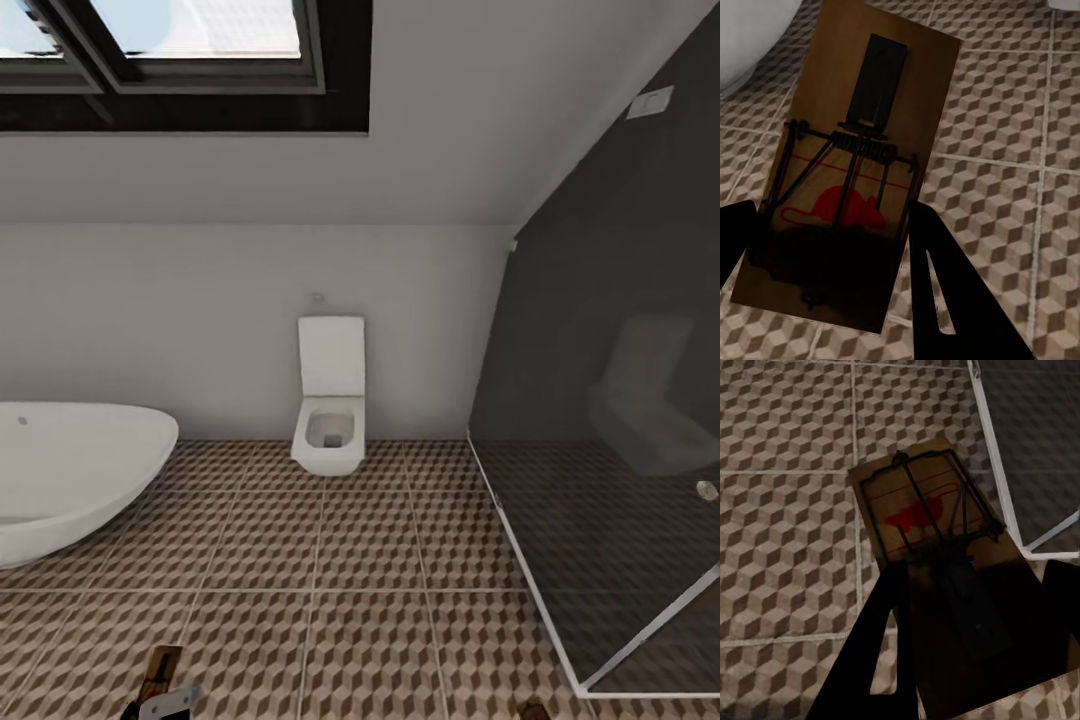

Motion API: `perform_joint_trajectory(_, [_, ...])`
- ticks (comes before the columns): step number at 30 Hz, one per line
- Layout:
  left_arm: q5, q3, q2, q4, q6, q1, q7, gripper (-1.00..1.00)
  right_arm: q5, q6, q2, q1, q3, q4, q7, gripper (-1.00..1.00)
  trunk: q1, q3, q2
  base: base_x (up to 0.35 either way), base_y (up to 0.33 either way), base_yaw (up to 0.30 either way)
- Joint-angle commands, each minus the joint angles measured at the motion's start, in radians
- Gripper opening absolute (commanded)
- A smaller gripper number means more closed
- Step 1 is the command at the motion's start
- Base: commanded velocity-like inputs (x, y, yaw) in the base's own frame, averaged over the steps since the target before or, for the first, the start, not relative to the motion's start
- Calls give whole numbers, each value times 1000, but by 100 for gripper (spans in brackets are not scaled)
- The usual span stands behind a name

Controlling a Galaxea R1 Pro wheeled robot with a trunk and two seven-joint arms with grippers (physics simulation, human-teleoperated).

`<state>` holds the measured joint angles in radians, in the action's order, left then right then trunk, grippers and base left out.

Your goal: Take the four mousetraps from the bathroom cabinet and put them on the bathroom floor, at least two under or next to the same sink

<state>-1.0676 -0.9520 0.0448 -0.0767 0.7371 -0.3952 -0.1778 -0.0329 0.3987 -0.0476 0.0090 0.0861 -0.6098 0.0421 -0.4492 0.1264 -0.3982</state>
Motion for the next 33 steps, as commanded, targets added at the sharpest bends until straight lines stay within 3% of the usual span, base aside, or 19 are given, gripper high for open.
perform_joint_trajectory(1, [5, -7, 0, -1, 1, -1, -6, -100, -4, 1, 0, 0, 0, -2, 7, -100, -1, 2, -2, 142, 221, -2])
perform_joint_trajectory(12, [5, -7, 0, 0, 1, -1, -6, -100, -4, 1, 0, 0, 0, -1, 7, -100, -1, 2, -2, 144, 135, 39])
perform_joint_trajectory(33, [5, -7, 0, 0, 1, -1, -6, -100, -4, 2, 0, 0, 0, -1, 7, -100, -1, 2, -2, 259, 7, 8])
